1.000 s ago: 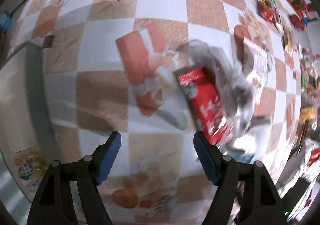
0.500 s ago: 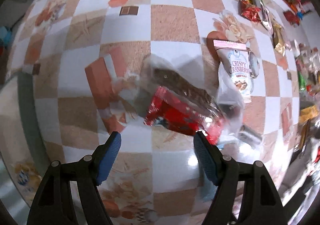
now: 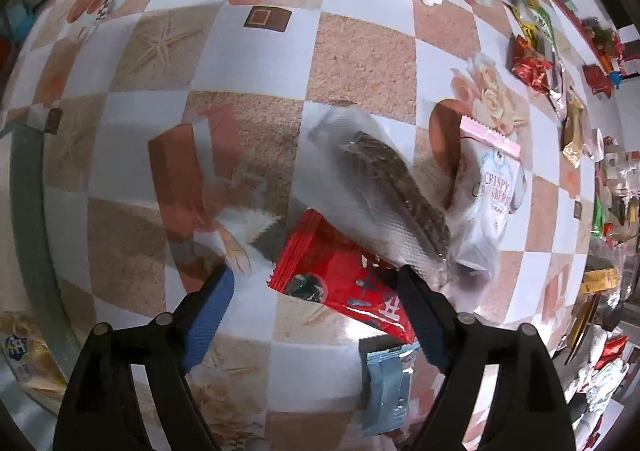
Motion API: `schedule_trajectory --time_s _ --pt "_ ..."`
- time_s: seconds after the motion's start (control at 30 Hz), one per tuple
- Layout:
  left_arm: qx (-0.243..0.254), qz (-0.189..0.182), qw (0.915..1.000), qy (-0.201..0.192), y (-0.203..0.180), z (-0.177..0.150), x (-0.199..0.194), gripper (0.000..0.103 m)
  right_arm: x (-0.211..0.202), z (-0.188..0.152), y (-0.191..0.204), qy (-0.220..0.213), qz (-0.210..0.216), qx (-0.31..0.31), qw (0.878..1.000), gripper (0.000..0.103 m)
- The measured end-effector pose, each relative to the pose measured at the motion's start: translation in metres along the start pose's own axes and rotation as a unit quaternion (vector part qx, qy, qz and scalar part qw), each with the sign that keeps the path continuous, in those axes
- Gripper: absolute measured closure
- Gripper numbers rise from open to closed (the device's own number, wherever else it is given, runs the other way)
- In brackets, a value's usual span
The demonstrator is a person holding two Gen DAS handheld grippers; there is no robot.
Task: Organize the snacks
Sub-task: 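Grasp the red chocolate bar with the left gripper while the right gripper holds the pink packet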
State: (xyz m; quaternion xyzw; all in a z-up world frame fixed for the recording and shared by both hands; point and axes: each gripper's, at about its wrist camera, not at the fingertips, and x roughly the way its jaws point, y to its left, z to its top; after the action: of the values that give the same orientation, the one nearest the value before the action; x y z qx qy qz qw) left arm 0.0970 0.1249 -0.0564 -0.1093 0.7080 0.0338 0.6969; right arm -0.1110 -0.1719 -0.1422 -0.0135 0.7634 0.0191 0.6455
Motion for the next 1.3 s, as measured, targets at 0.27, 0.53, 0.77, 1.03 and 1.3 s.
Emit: schedule_trajectory --time_s 0.27,0.53,0.77,1.03,1.3 --pt "0.034 0.070 0.9970 -0.002 0.035 -0.010 0.006 0.013 -0.001 -0.001 0.001 0.001 0.001 0.000 1.000 0.054" --pt "-0.020 0.027 0.9992 -0.022 0.067 -0.034 -0.022 0.013 -0.001 -0.006 0.008 -0.002 0.004 -0.003 1.000 0.049" --pt "0.259 0.123 0.9546 -0.080 0.013 -0.087 -0.018 0.013 0.000 -0.006 0.011 0.003 0.016 -0.006 1.000 0.043" --pt "0.377 0.151 0.9103 -0.079 0.009 -0.117 -0.004 0.013 -0.014 -0.011 -0.024 -0.013 0.048 0.058 0.997 0.014" --pt "0.365 0.126 0.9205 -0.057 0.016 -0.106 0.004 0.013 -0.003 -0.006 -0.016 0.005 0.041 0.072 0.997 0.014"
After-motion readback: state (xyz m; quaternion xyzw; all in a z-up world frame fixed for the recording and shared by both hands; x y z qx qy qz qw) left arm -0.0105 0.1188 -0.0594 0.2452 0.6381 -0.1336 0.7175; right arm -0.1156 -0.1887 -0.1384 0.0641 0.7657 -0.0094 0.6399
